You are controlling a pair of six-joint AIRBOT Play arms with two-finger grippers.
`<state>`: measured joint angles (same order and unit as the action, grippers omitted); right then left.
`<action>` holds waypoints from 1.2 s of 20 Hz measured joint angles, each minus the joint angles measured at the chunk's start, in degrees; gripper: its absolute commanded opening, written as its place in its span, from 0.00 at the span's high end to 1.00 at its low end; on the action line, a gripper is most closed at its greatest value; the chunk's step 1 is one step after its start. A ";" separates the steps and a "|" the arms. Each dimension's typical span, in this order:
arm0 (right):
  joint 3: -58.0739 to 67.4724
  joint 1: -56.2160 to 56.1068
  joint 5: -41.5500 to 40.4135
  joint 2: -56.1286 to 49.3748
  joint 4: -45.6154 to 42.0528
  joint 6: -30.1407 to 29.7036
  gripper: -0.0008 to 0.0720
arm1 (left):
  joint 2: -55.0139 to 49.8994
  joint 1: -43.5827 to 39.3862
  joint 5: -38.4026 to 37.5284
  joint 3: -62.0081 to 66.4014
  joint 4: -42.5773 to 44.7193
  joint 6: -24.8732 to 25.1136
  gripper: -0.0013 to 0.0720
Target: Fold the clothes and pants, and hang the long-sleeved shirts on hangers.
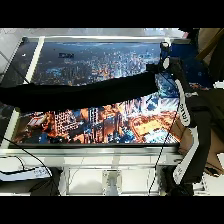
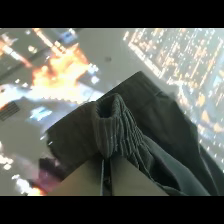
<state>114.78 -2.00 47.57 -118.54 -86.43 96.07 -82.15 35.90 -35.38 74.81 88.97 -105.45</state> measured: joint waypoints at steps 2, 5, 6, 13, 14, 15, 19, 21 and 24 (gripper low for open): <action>0.70 0.13 -1.64 -1.46 0.72 1.66 0.98 | -1.40 -0.79 2.67 0.02 0.72 -1.88 0.97; 1.11 0.20 -2.86 -2.56 1.29 3.56 0.98 | -2.99 -1.31 5.49 0.02 1.27 -4.13 0.97; 1.22 0.20 -3.37 -2.67 1.49 4.37 0.98 | -3.34 -1.42 6.01 0.02 1.40 -4.63 0.95; 1.38 0.94 -1.16 0.44 2.64 6.95 0.32 | -1.86 -1.88 8.02 0.07 1.68 -5.55 0.10; 1.38 1.55 0.42 1.90 2.19 6.38 0.32 | -0.72 -1.88 8.22 0.07 1.68 -5.55 0.10; 1.40 2.47 2.69 3.61 1.84 5.40 0.32 | 0.90 -1.90 8.81 0.07 1.68 -5.38 0.10; 1.38 8.28 14.97 8.61 7.02 -2.47 0.31 | 9.40 -3.89 10.95 0.09 1.73 -1.31 0.10; 0.94 12.92 19.91 8.90 17.18 -7.50 0.26 | 13.92 -6.43 11.28 0.07 1.77 2.99 0.10; 0.39 19.61 23.34 7.32 32.37 -12.55 0.13 | 19.54 -11.78 9.81 0.09 1.77 7.17 0.10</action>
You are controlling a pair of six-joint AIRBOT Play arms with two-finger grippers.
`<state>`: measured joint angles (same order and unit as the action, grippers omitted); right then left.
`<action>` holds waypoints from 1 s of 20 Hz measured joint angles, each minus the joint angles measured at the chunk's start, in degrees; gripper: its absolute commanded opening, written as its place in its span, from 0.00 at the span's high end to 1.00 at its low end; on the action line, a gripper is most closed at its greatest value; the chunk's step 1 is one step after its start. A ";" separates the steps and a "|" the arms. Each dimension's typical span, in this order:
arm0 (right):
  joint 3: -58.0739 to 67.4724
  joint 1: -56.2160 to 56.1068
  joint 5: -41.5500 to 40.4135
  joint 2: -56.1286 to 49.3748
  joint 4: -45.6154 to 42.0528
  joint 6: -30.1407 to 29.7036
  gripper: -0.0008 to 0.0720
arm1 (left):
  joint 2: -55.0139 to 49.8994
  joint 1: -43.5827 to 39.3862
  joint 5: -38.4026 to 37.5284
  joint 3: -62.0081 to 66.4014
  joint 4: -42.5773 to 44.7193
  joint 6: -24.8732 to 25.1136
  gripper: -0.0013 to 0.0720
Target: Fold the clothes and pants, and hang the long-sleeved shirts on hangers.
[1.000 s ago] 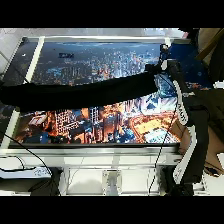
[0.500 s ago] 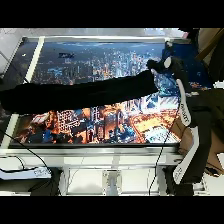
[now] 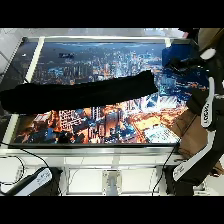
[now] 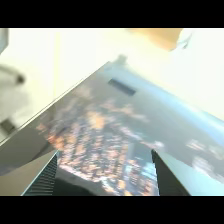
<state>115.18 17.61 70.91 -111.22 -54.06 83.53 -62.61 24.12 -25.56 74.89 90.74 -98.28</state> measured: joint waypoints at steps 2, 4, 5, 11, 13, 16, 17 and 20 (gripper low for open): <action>-0.11 3.28 1.53 -1.86 6.14 -2.10 0.13 | 2.45 -4.61 -2.64 0.02 -0.07 1.46 0.10; -0.22 5.18 3.08 -4.63 9.25 -4.13 0.13 | 3.58 -9.14 -5.53 0.00 -0.07 2.32 0.10; -0.22 5.49 3.69 -6.01 10.64 -5.05 0.13 | 3.98 -11.17 -6.21 0.00 -0.07 2.56 0.10; -0.28 5.27 5.88 -13.94 13.57 -7.93 0.13 | 4.79 -18.84 -8.96 0.00 0.20 3.30 0.10; -0.26 4.52 6.29 -15.26 14.16 -8.26 0.13 | 4.92 -19.80 -9.27 0.00 0.26 3.30 0.10; -0.28 3.02 6.43 -16.44 12.81 -8.48 0.13 | 4.92 -20.48 -10.80 0.00 0.28 3.32 0.10; -0.26 2.36 6.29 -16.68 12.04 -8.48 0.13 | 4.92 -20.59 -11.74 0.00 0.28 3.32 0.10; -0.22 0.22 5.22 -17.00 10.60 -7.80 0.19 | 4.92 -20.79 -13.94 0.00 0.31 3.34 0.10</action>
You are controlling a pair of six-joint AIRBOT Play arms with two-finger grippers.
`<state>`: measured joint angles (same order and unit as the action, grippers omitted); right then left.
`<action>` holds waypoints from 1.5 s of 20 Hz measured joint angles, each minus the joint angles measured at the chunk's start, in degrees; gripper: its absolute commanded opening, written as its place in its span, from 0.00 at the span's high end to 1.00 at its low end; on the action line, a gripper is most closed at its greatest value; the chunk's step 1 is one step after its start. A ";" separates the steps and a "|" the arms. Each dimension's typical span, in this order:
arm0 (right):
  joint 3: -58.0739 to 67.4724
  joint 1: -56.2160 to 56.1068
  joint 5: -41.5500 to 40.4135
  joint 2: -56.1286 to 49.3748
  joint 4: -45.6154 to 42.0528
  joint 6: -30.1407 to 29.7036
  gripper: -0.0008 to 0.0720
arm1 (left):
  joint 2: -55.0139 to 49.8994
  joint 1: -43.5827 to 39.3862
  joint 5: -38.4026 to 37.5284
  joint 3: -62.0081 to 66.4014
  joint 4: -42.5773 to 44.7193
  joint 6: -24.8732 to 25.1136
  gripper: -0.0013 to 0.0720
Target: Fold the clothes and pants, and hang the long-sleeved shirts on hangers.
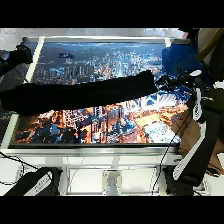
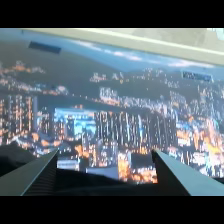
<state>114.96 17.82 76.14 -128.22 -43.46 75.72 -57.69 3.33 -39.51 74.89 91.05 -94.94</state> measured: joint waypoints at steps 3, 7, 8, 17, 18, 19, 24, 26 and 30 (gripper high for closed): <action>0.02 -2.01 -1.27 -0.13 -1.44 0.61 0.23 | 0.00 -0.04 -1.86 0.00 0.00 0.02 0.10; 0.02 -3.56 -2.08 -0.24 -1.79 0.98 0.23 | 0.00 -0.09 -2.86 0.00 0.02 0.04 0.10; 0.02 -3.89 -2.19 -0.24 -1.75 1.01 0.24 | 0.00 -0.09 -3.02 0.00 0.02 0.04 0.10; 0.39 -3.96 0.26 0.85 -1.90 1.51 0.98 | 0.02 -0.09 -3.48 0.00 0.00 0.07 0.11; 0.42 -3.48 1.79 1.46 -1.90 1.51 0.98 | 0.09 -0.09 -3.56 0.00 0.02 0.07 0.11; 0.42 -3.02 3.48 2.21 -2.51 1.60 0.98 | 0.15 -0.09 -3.87 0.00 0.02 0.13 0.11; -2.16 -0.04 11.80 10.10 -10.49 1.70 0.98 | 2.16 -0.09 -7.30 0.00 0.04 1.11 0.11; -7.04 1.64 13.25 15.65 -13.94 1.68 0.98 | 3.80 -0.09 -8.98 0.00 0.04 1.97 0.11; -28.30 6.78 11.13 30.88 -18.05 -0.79 0.98 | 7.58 -0.09 -12.02 0.00 0.02 2.64 0.11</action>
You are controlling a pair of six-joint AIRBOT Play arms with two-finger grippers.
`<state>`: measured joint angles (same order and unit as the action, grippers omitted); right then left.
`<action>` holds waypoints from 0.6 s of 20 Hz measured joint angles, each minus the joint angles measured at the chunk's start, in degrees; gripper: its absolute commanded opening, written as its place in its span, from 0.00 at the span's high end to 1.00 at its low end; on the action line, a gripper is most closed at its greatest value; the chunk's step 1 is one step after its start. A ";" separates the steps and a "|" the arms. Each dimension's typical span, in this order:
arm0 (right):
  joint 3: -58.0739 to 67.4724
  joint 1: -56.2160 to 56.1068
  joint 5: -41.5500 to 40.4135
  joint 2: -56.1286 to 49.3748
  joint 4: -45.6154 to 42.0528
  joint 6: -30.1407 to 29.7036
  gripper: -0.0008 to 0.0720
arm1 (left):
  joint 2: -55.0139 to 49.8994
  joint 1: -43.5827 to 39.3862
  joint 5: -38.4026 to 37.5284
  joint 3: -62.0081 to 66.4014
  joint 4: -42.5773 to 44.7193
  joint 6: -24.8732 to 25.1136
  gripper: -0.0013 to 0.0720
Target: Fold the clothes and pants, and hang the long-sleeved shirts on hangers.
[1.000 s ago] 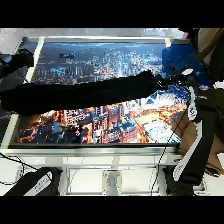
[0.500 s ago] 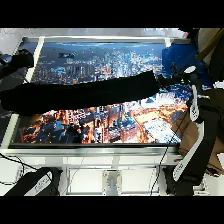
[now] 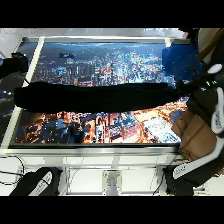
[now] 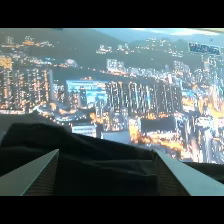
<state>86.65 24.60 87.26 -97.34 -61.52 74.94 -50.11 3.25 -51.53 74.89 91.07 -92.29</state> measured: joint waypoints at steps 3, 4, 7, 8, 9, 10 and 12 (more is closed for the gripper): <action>-21.55 4.72 -5.97 14.21 -1.09 -2.51 0.98 | 1.40 -1.05 -2.99 0.00 -0.52 0.35 0.11; -28.13 6.29 -7.85 19.08 -1.36 -3.34 0.98 | 1.27 -2.16 -3.98 0.00 -1.22 0.74 0.11; -41.38 9.40 -12.31 30.75 -0.74 -4.52 0.98 | -1.99 -8.15 -4.92 0.02 -3.26 1.95 0.11; -43.89 9.97 -13.25 33.83 -0.35 -4.72 0.98 | -3.91 -10.71 -4.61 0.02 -3.78 2.19 0.13; -45.44 10.40 -13.60 36.41 -0.04 -4.92 0.98 | -6.56 -13.75 -3.76 0.02 -4.66 2.25 0.28; -46.10 10.67 -13.60 38.47 0.57 -5.03 0.98 | -9.35 -16.63 -2.91 0.02 -5.79 2.27 0.55; -45.51 11.04 -13.51 41.94 2.49 -5.11 0.98 | -16.22 -22.95 0.20 0.02 -9.11 2.49 0.93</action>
<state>41.15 35.64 73.76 -55.40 -59.02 69.82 -66.32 -19.70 -51.33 74.91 81.95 -89.80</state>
